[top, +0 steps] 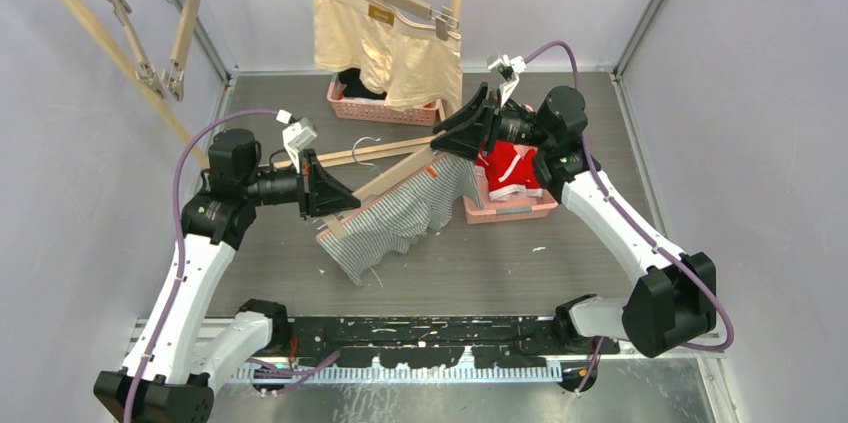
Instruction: Remove the underwear clipped to the hanger
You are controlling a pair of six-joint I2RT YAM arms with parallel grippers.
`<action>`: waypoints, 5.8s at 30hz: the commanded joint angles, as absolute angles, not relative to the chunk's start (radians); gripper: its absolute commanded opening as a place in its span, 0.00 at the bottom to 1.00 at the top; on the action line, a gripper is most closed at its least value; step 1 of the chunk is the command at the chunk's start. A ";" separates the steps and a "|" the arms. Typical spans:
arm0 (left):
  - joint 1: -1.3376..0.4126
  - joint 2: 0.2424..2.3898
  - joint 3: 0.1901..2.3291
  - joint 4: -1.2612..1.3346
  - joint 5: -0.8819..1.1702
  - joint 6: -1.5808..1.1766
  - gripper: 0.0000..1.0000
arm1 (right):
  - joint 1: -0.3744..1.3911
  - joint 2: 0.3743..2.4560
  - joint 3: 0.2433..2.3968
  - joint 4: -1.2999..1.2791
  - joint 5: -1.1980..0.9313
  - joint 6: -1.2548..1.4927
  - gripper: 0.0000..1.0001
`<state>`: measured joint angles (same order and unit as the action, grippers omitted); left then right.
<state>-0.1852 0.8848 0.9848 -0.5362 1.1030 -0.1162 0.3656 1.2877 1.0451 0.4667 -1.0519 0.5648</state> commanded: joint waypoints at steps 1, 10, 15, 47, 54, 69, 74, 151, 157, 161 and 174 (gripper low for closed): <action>-0.184 0.859 0.993 -0.456 1.134 -0.139 0.00 | 0.372 1.259 1.086 0.499 -1.045 0.564 0.61; -0.182 0.850 0.992 -0.405 1.144 -0.181 0.00 | 0.372 1.263 1.071 0.496 -1.043 0.552 0.64; -0.184 0.854 0.977 -0.408 1.140 -0.181 0.00 | 0.373 1.253 1.078 0.496 -1.045 0.549 0.03; -0.287 0.896 0.946 0.080 1.017 -0.560 0.00 | 0.479 1.179 0.783 1.151 -0.667 0.782 0.77; -0.314 0.914 0.948 0.120 0.981 -0.580 0.00 | 0.548 1.258 0.855 1.200 -0.626 0.777 0.72; -0.325 0.915 0.897 0.190 0.925 -0.616 0.01 | 0.600 1.335 0.948 1.164 -0.596 0.751 0.04; -0.325 0.922 0.895 0.181 0.900 -0.622 0.17 | 0.601 1.297 0.928 1.108 -0.567 0.701 0.01; -0.327 0.969 0.872 0.371 1.014 -0.673 0.27 | 0.604 1.248 0.927 1.126 -0.591 0.744 0.01; -0.336 0.991 0.872 0.375 1.033 -0.680 0.06 | 0.607 1.271 0.939 1.145 -0.583 0.750 0.01; -0.339 0.980 0.861 0.377 1.005 -0.680 0.00 | 0.609 1.273 0.943 1.144 -0.589 0.752 0.01; -0.339 0.829 0.980 0.074 0.904 -0.586 0.00 | 0.613 1.255 0.911 1.084 -0.608 0.695 0.80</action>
<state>-0.3401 0.8787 0.8982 0.1394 0.9356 -0.6106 0.6060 1.2743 0.8921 1.0454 -0.5850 0.7307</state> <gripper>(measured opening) 0.058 0.765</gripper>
